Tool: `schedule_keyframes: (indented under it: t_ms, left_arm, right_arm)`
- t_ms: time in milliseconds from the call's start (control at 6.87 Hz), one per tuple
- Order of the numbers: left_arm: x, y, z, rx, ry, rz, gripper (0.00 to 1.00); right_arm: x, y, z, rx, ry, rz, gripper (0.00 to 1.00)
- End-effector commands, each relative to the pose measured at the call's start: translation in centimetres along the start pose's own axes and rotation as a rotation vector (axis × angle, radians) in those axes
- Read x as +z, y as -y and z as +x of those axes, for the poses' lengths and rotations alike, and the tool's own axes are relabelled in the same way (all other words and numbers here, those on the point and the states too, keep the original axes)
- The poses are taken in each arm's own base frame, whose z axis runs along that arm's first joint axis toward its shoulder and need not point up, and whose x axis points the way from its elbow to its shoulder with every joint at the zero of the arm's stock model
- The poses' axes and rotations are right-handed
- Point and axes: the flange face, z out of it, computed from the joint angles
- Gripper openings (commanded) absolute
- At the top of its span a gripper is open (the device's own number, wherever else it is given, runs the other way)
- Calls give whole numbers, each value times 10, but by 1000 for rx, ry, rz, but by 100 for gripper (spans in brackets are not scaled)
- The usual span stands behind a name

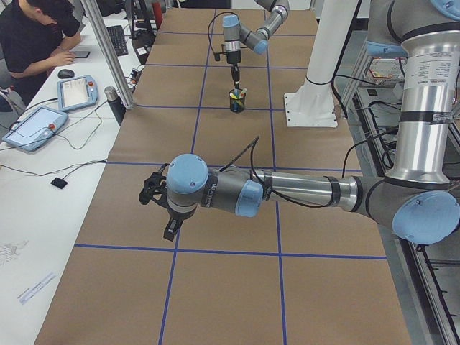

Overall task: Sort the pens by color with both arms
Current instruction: 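Lower the right gripper and close it on the blue marker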

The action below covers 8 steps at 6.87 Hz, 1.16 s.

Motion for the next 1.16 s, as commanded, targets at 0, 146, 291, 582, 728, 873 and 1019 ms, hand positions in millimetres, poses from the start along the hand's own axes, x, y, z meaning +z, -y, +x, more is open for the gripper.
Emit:
schedule_keyframes:
  t_ms: [0,146,291,582,728,873,1019]
  left_arm:
    - [0,0,0,0,-1,0,100]
    - [0,0,0,0,1,-1,100]
    - [0,0,0,0,1,-1,100]
    - [0,0,0,0,1,-1,100]
    - [0,0,0,-1,0,1,100]
    - [0,0,0,-1,1,0,100]
    - [0,0,0,0,1,-1,100]
  right_arm:
    - [2,1,0,2,-3,1,28]
    - [2,2,0,1,-6,6,23]
    - [2,2,-1,0,-4,7,18]
    - [1,2,-2,-1,-1,7,12]
    - [-3,1,-4,-3,6,9,12]
    - [-10,1,-8,-6,17,8,12]
    - [-20,2,-9,-8,30,1,12]
